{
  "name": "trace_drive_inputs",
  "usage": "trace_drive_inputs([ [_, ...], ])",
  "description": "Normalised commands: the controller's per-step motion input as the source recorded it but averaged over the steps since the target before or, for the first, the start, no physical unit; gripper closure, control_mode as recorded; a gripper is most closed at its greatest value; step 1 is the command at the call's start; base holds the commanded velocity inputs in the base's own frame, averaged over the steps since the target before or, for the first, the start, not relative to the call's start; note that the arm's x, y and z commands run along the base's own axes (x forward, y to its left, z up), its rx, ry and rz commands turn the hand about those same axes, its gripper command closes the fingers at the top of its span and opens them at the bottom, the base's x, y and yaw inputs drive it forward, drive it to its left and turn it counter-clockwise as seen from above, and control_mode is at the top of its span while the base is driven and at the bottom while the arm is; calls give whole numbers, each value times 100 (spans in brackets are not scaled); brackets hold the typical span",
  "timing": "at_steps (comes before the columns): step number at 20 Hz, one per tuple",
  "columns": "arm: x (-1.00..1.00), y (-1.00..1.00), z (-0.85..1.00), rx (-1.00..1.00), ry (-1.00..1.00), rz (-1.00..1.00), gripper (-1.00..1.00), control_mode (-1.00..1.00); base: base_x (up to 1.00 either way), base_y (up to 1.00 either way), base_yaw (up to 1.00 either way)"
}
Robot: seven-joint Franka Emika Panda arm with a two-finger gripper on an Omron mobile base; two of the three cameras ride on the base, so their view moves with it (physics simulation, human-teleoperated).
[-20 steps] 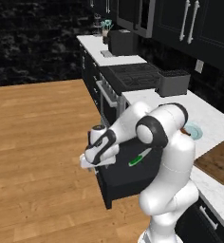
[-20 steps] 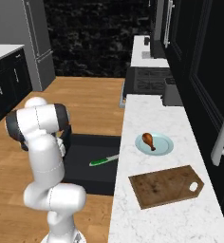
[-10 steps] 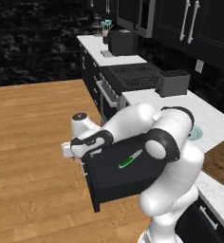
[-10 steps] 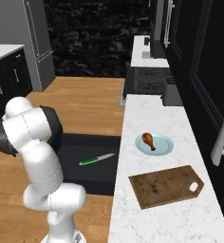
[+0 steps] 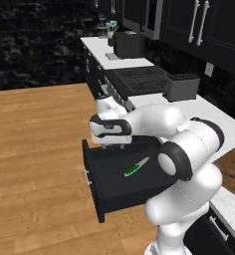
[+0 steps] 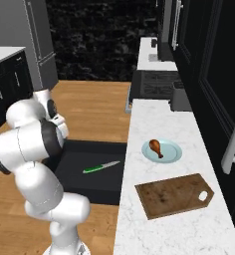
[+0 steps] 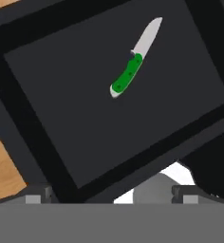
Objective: Pick up the knife from the drawer and place it on the cutting board. Then place the meat from the plate to the cutting board.
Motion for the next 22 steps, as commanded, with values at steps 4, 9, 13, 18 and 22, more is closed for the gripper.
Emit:
trace_drive_inputs([
  [4,43,-100,-26,-4,19,-40,-100,-100,0,0,0],
  [9,18,-76,-88,0,9,-25,-100,-100,0,0,0],
  [13,6,-12,-85,-3,0,0,-100,-100,0,0,0],
  [18,5,-11,-95,1,-2,0,-100,-100,0,0,0],
  [22,59,0,-63,2,-17,0,-100,-100,0,0,0],
])
